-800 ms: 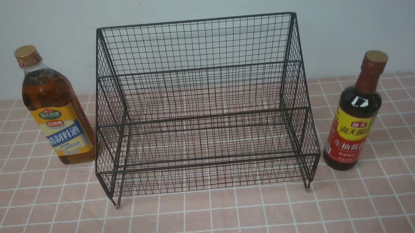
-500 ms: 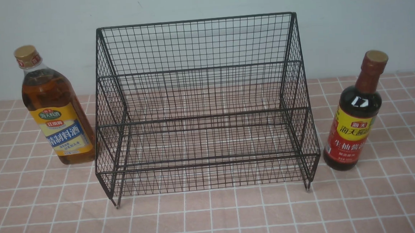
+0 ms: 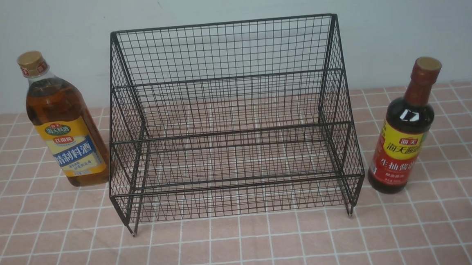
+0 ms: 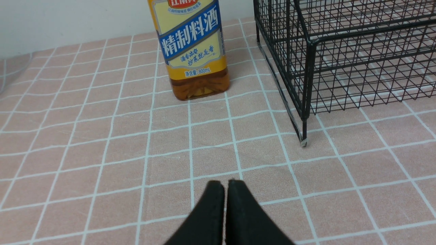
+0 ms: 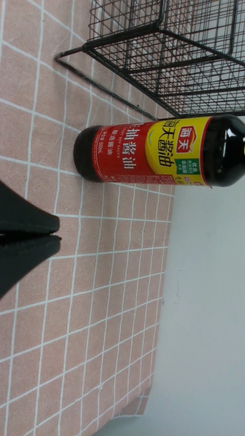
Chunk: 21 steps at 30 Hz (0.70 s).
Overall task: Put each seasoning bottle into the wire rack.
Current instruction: Use the right arm to grab the condiment bottle closest to it
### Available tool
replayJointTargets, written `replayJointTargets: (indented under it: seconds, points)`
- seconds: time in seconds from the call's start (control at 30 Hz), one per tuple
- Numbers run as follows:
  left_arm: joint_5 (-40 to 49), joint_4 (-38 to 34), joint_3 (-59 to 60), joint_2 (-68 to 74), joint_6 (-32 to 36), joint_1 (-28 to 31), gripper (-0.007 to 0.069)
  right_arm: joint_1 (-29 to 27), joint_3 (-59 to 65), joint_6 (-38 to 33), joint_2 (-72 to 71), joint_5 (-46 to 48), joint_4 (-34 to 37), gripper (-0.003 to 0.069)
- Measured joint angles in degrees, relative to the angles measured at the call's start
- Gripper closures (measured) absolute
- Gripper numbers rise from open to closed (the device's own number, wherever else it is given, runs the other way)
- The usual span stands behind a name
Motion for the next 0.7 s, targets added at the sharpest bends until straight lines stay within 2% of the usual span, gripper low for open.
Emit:
replayJointTargets:
  seconds: [0.13, 0.37, 0.5, 0.7]
  points:
    - [0.0, 0.0, 0.0, 0.0, 0.0, 0.0, 0.0631, 0.0, 0.08, 0.75, 0.0, -1.07, 2.25, 0.0673]
    - [0.0, 0.0, 0.0, 0.0, 0.0, 0.0, 0.0631, 0.0, 0.27, 4.33, 0.0, -15.78, 17.72, 0.0673]
    - [0.0, 0.0, 0.0, 0.0, 0.0, 0.0, 0.0631, 0.0, 0.27, 5.61, 0.0, -19.68, 20.9, 0.0673]
    - [0.0, 0.0, 0.0, 0.0, 0.0, 0.0, 0.0631, 0.0, 0.27, 6.85, 0.0, -21.38, 21.12, 0.0673]
